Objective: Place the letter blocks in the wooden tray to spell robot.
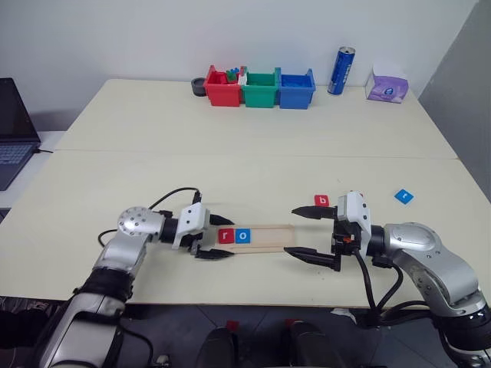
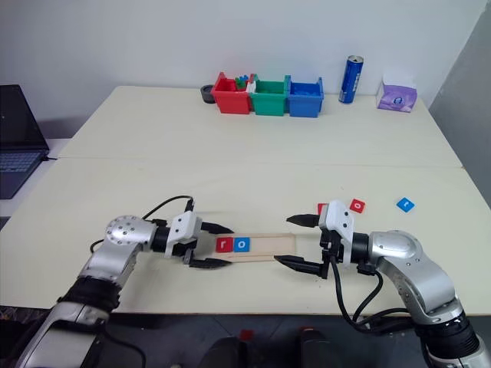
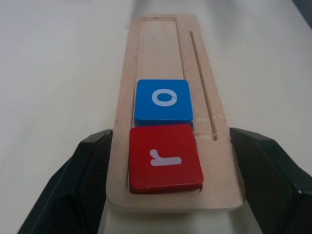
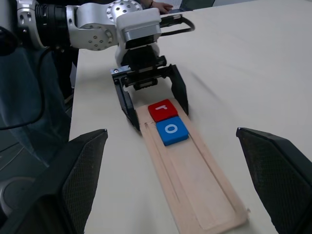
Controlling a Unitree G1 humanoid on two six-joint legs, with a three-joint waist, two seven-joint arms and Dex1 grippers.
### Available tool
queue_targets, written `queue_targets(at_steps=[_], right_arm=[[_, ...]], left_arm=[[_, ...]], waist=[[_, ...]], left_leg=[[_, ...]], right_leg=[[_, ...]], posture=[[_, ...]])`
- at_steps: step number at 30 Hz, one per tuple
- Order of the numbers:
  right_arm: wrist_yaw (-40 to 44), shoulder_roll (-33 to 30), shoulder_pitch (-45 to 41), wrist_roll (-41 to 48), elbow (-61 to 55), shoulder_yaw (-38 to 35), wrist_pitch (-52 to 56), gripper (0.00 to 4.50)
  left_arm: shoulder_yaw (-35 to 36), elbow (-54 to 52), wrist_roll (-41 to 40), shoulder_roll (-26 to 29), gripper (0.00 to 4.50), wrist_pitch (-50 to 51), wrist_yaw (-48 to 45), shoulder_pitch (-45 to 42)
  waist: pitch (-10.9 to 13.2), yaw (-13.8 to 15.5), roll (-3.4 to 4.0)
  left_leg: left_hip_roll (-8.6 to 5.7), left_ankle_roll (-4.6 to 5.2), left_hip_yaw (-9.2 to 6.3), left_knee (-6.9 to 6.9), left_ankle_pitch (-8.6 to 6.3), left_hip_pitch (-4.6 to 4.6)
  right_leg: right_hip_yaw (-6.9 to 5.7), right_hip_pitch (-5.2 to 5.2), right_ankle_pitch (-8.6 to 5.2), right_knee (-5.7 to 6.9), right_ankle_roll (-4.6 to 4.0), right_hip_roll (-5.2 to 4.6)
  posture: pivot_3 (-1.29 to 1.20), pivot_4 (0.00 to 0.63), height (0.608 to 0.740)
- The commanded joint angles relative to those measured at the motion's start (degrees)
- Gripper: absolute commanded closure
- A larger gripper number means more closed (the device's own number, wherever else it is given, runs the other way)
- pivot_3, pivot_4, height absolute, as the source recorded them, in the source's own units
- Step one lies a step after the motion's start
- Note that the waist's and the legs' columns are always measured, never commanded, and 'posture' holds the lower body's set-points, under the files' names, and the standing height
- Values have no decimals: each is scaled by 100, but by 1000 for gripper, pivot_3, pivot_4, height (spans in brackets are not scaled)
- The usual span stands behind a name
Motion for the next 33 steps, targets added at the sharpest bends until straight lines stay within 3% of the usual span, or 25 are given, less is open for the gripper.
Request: queue_targets(at_steps=[1,9,20,22,24,33], right_arm=[[0,-2,-16,25,-187,-63,-124,0],[-131,-16,103,22,-298,-143,-100,0],[-235,-12,163,44,-338,-163,-87,0],[-241,-7,131,50,-319,-158,-77,0],[-235,-11,118,57,-310,-162,-72,0],[-219,-37,93,56,-241,-200,-68,0]], left_arm=[[-57,563,178,-66,1113,-369,-53,-327],[-132,1387,301,-276,1113,-846,-314,-684],[-79,1387,241,-125,1113,-861,-545,-536],[-66,1418,244,-137,361,-870,-513,-561],[-59,1453,257,-155,24,-855,-498,-602],[3,1393,232,-119,24,-741,-568,-684]], waist=[[0,-9,0],[0,-24,-1],[0,-29,-1],[0,-31,0],[0,-27,0],[0,-28,0]], left_leg=[[0,0,1,-1,0,0],[2,1,0,0,-1,0],[4,1,-2,0,-1,1],[4,1,-2,0,-1,1],[4,1,-1,-1,-1,2],[4,1,-1,0,-1,2]], right_leg=[[1,0,0,0,0,0],[2,-1,0,1,0,2],[2,-1,0,4,0,3],[1,-1,0,4,0,3],[1,-1,0,4,0,4],[1,-1,0,5,0,4]], posture=[[0,150,740],[0,150,740],[0,150,740],[0,150,740],[0,150,740],[0,150,740]])
